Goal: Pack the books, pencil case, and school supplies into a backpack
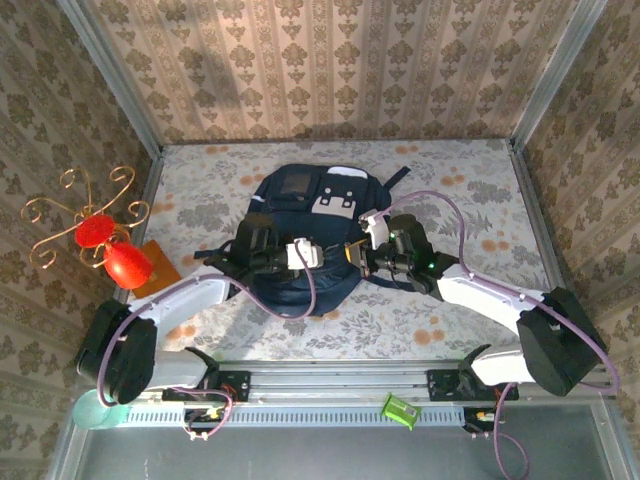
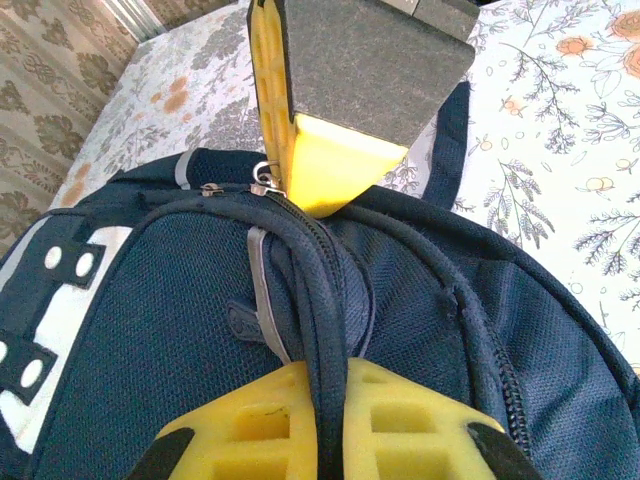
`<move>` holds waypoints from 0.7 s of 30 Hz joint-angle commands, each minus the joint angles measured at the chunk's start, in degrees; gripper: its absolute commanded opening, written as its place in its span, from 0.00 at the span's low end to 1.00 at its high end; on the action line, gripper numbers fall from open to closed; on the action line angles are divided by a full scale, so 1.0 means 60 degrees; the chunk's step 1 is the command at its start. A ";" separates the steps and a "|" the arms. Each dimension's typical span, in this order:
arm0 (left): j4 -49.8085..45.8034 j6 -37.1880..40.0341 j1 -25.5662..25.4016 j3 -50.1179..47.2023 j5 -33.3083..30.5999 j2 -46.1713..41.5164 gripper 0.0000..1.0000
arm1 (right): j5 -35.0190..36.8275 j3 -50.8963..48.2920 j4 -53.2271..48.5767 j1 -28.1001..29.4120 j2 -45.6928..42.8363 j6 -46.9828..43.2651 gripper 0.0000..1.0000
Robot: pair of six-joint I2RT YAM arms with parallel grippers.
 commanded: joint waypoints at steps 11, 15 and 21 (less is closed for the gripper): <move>-0.0360 0.0689 0.0608 -0.0314 0.1295 -0.0522 0.00 | 0.2200 0.1562 -0.3149 -0.1615 0.1530 0.0419 0.00; -0.0333 0.0723 0.0717 -0.0339 0.1070 -0.0603 0.00 | 0.1706 0.1619 -0.3245 -0.1780 0.1499 0.0015 0.00; -0.0104 0.0708 0.0806 -0.0367 0.0805 -0.0462 0.00 | -0.0671 0.1475 -0.2856 -0.1931 0.1234 -0.1104 0.00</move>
